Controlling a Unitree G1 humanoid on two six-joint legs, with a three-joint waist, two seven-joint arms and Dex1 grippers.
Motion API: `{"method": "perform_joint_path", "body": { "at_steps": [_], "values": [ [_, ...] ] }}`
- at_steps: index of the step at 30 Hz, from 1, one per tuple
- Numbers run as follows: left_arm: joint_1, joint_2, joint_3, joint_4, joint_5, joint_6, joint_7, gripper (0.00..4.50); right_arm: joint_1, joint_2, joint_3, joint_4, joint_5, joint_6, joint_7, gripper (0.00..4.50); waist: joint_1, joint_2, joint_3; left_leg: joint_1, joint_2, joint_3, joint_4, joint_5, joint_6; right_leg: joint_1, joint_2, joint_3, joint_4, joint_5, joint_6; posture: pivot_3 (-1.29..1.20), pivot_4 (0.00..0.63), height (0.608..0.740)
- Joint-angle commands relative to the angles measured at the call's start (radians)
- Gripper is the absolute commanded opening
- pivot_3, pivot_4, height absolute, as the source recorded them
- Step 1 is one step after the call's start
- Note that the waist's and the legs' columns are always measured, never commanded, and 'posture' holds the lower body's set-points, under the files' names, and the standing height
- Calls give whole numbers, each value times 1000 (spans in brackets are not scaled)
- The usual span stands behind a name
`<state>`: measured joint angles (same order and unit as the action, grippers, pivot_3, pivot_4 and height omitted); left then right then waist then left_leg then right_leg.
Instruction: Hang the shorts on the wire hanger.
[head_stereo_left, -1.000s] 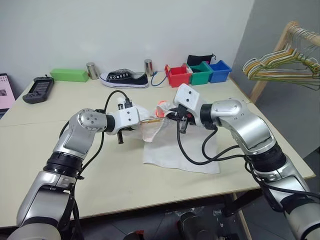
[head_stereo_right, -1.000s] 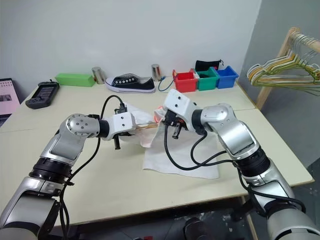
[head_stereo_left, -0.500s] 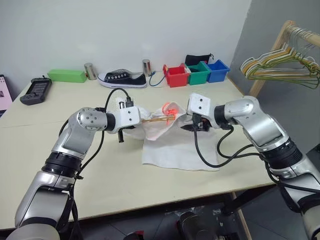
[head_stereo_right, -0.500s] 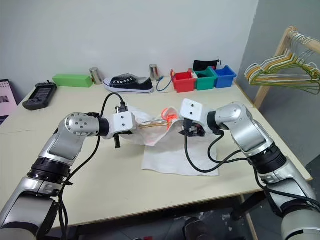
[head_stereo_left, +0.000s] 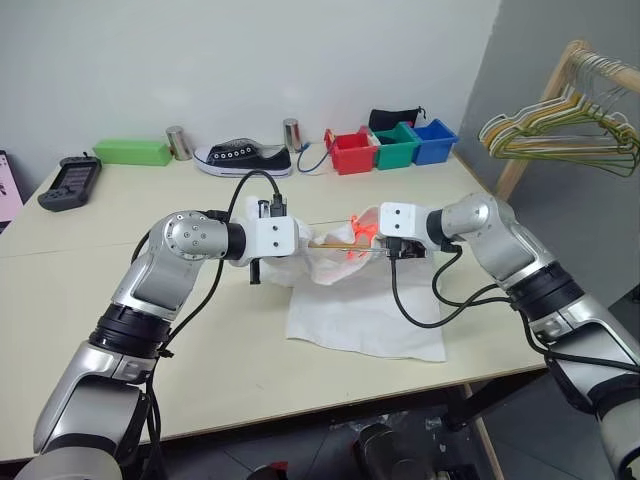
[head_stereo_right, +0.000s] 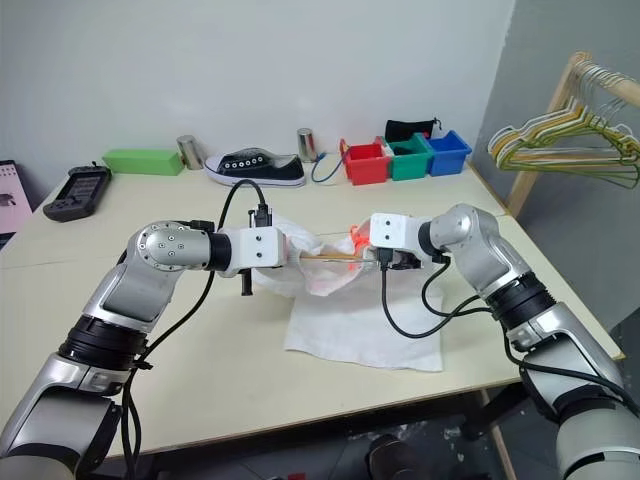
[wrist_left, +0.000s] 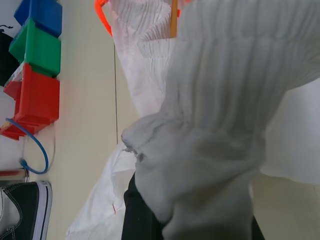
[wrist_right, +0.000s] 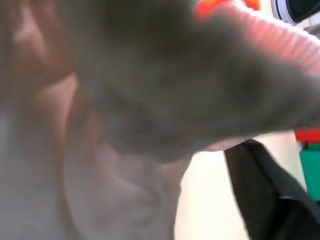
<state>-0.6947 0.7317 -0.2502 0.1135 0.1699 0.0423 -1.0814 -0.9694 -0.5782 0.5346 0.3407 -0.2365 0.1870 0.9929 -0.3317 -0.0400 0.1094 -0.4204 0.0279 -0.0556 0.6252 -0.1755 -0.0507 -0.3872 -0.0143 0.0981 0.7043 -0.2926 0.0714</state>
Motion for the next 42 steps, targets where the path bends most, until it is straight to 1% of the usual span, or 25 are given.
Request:
{"method": "perform_joint_path", "body": {
  "at_steps": [1,5,11,12,14,15,16,20,24,25,26,28,31,32,33,35,37,40,42],
  "values": [
    [-10,18,26,-53,-6,-4,10,0,-26,-5,-21,21,-42,-64,-9,1744,1,0,0,0,0,0,0,0,0,0,0,0,0,0,0,-182,0,740],
    [-7,30,30,-51,-3,-7,14,0,-16,-2,-32,34,-54,-84,-8,943,1,0,0,1,0,-1,0,0,0,1,0,0,0,0,0,-177,0,740],
    [-22,39,32,-28,-4,-23,25,0,-12,6,-48,49,-59,-90,-12,70,2,0,0,1,0,-1,1,0,0,2,0,0,0,0,0,-181,0,740],
    [-25,40,32,-22,-6,-31,26,0,-12,6,-50,51,-60,-89,-13,26,2,0,0,1,0,-1,1,0,0,2,0,0,0,0,0,-182,0,740],
    [-38,33,44,2,-18,-45,36,657,-11,9,-57,52,-61,-83,-19,0,2,0,0,1,0,-1,1,0,0,2,0,0,0,0,0,-186,0,740],
    [-42,33,49,9,-33,-49,26,764,-6,9,-62,45,-57,-76,-17,0,3,0,0,1,0,-1,0,0,0,2,0,-1,0,0,0,-187,0,740],
    [-44,32,56,15,-49,-58,19,1086,3,10,-68,29,-51,-62,-11,0,4,0,0,1,0,-1,1,0,0,2,0,-1,0,0,0,-187,0,740],
    [-50,26,81,17,-106,-49,0,1862,33,17,-90,-14,-36,-14,0,0,5,0,0,1,0,-1,1,0,0,2,0,-1,0,0,0,-194,0,740],
    [-75,19,151,-20,-226,48,-28,2648,81,20,-132,-71,-15,84,-3,0,4,0,0,1,0,-1,1,0,0,2,0,-1,1,0,0,-209,0,740],
    [-78,22,160,-30,-248,70,-37,2941,90,19,-140,-81,-11,101,-2,0,4,0,0,1,0,-1,1,0,0,2,0,-1,1,0,0,-211,0,740],
    [-79,27,171,-45,-278,104,-53,3083,102,19,-150,-96,-2,125,0,0,3,0,0,1,0,-1,1,0,0,2,0,-1,1,0,0,-216,0,740],
    [-68,50,197,-74,-341,171,-95,3507,138,25,-183,-142,30,208,-2,0,3,0,0,1,0,-1,1,0,0,2,0,-1,1,0,0,-223,1,740],
    [-41,93,213,-93,-370,216,-133,4094,192,38,-242,-217,73,345,-23,0,-1,0,0,2,0,-1,1,0,0,2,0,-1,1,0,0,-228,3,740],
    [-36,104,213,-96,-368,219,-136,4364,211,38,-258,-245,82,384,-31,0,-3,0,0,2,0,-2,1,0,0,2,0,-1,1,0,0,-233,4,740],
    [-36,108,218,-93,-372,222,-129,4484,238,38,-280,-280,94,435,-42,0,-3,0,0,2,0,-1,1,0,0,2,0,-1,1,0,0,-238,5,740],
    [-52,96,237,-89,-395,250,-104,4484,295,52,-343,-362,130,571,-80,0,-2,0,0,2,0,-2,1,0,0,3,0,-1,1,0,0,-253,7,740],
    [-79,64,258,-86,-425,285,-63,4484,354,74,-411,-460,167,716,-123,0,2,0,-1,2,0,-2,2,0,0,3,0,-1,1,0,0,-266,9,740],
    [-98,-11,265,-95,-440,307,18,4484,445,134,-522,-594,167,929,-247,0,5,-1,-1,2,0,-2,3,0,0,4,0,-1,1,0,1,-287,15,740],
    [-92,-67,248,-118,-444,319,59,4484,488,200,-605,-675,157,1064,-335,0,3,1,-2,2,0,-2,3,0,0,4,0,-1,0,1,1,-302,15,740]
  ]
}}
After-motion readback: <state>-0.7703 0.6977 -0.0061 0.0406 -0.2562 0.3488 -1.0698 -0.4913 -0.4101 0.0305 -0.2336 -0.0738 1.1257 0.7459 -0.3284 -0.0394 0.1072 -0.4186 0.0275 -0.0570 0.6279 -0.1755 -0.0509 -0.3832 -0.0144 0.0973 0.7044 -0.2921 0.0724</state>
